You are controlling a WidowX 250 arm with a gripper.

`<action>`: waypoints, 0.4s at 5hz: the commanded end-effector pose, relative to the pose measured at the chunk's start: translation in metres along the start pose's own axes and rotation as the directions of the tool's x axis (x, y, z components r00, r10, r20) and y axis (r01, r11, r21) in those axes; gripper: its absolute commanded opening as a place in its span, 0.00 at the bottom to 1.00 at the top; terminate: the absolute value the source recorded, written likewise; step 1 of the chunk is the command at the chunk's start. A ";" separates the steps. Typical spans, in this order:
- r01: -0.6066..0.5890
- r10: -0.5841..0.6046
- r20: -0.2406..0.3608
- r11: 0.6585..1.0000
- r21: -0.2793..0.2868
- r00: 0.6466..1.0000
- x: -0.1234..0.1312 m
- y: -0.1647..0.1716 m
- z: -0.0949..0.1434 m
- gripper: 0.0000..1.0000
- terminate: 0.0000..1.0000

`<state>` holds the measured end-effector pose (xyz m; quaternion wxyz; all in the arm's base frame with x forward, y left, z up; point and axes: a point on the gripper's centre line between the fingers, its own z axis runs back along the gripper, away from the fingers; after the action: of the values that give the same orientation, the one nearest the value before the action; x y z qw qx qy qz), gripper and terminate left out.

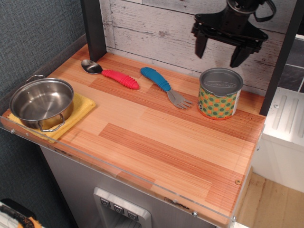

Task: Move yellow and blue checked box from top to bottom

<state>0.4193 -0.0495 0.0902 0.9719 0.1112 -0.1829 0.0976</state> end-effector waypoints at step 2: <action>-0.005 0.017 0.115 0.994 -0.105 0.993 0.022 -0.013 0.002 1.00 0.00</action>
<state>0.4360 -0.0611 0.0808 0.9688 0.0713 -0.2211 0.0862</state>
